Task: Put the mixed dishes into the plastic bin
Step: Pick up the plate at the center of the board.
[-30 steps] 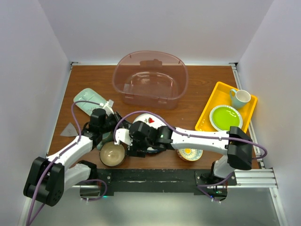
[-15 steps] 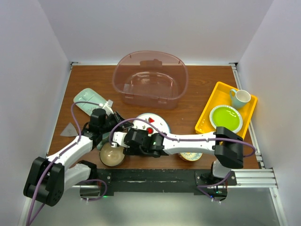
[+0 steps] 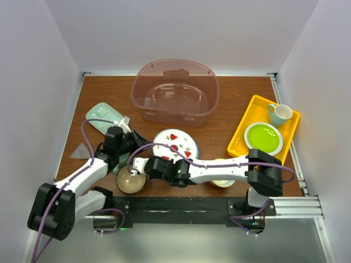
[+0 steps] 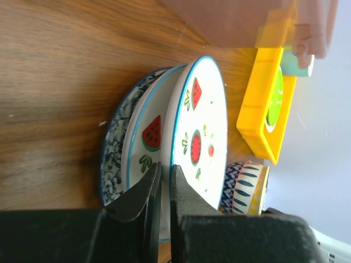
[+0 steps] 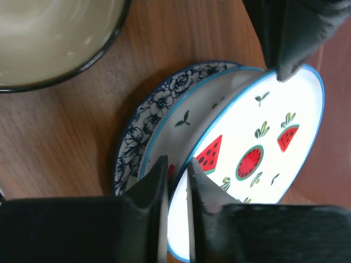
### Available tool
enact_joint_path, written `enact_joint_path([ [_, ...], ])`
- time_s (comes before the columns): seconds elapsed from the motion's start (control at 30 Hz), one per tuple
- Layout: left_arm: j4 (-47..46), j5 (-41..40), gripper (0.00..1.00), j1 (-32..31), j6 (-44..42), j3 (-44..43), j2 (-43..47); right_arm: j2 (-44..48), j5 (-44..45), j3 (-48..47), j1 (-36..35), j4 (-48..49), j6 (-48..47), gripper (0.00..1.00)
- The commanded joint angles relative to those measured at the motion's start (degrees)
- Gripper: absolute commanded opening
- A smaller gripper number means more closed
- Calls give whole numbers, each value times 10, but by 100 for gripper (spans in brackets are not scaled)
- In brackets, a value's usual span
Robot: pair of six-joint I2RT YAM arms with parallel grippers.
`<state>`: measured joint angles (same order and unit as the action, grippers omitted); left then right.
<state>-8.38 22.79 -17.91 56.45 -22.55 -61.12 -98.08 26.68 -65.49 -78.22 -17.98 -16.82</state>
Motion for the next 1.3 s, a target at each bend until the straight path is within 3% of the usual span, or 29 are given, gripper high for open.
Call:
enact_joint_path([
  [0.0,-71,37,0,-1,27,-5,24,12,-3,-2,2,12,-8,3],
  [0.2,-66,37,0,-1,29,3,32,53,-49,-13,3,-11,-1,0],
  [0.3,-54,36,20,-1,31,6,39,75,-86,-24,17,-23,2,0],
  [0.33,-51,34,35,-1,31,7,43,78,-94,-27,26,-26,4,0],
  [0.4,-31,22,48,-1,36,7,51,91,-120,-31,37,-30,6,0],
  [0.43,-15,16,60,-1,38,2,53,96,-126,-31,46,-30,6,0],
  [0.57,20,14,74,-1,36,-12,29,107,-153,-33,60,-33,4,0],
  [0.9,-16,40,74,-2,65,-6,6,105,-163,-50,61,-28,-12,0],
  [1.1,-38,53,49,-2,75,0,4,85,-167,-59,61,-29,-20,0],
  [1.27,-38,55,19,-2,73,0,19,86,-169,-60,61,-42,-43,0],
])
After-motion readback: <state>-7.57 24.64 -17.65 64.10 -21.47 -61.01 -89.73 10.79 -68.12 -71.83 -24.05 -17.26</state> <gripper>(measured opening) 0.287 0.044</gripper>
